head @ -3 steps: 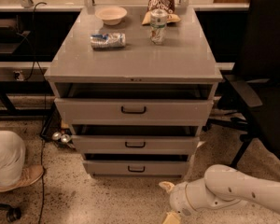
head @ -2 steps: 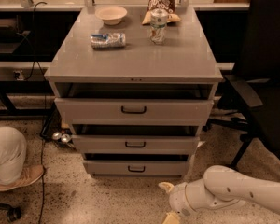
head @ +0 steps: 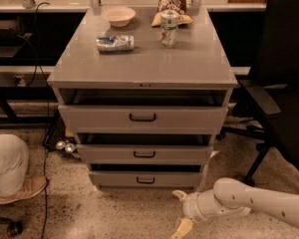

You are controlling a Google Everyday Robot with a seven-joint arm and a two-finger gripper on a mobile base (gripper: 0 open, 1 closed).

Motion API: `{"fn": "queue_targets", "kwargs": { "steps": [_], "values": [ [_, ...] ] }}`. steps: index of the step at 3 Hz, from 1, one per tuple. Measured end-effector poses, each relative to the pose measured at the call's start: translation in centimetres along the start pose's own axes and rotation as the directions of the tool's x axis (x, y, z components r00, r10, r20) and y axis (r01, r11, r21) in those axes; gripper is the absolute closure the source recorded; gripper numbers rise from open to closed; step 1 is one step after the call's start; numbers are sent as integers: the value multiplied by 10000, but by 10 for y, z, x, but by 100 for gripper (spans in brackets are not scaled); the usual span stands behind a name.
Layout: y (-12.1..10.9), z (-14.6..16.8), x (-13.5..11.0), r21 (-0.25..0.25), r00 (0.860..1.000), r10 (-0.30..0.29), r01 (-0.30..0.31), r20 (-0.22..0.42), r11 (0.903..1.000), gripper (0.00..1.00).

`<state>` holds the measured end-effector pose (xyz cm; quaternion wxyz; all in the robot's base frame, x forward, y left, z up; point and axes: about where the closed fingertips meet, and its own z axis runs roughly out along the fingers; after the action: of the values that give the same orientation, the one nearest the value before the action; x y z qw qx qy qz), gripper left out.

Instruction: Open bottom drawer

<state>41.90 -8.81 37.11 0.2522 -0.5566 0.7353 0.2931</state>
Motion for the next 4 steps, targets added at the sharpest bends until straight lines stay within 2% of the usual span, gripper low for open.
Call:
{"fn": "queue_targets", "kwargs": {
  "steps": [1,2,3,4],
  "values": [
    [-40,42,42,-37,9996,-236,236,124,9997,0],
    [-69,53,54,402,9993,37,-52,376,9992,0],
    [-71,50,52,434,9993,0,-16,362,9991,0],
    [-94,66,61,1078,9941,-1024,1056,-348,9885,0]
  ]
}}
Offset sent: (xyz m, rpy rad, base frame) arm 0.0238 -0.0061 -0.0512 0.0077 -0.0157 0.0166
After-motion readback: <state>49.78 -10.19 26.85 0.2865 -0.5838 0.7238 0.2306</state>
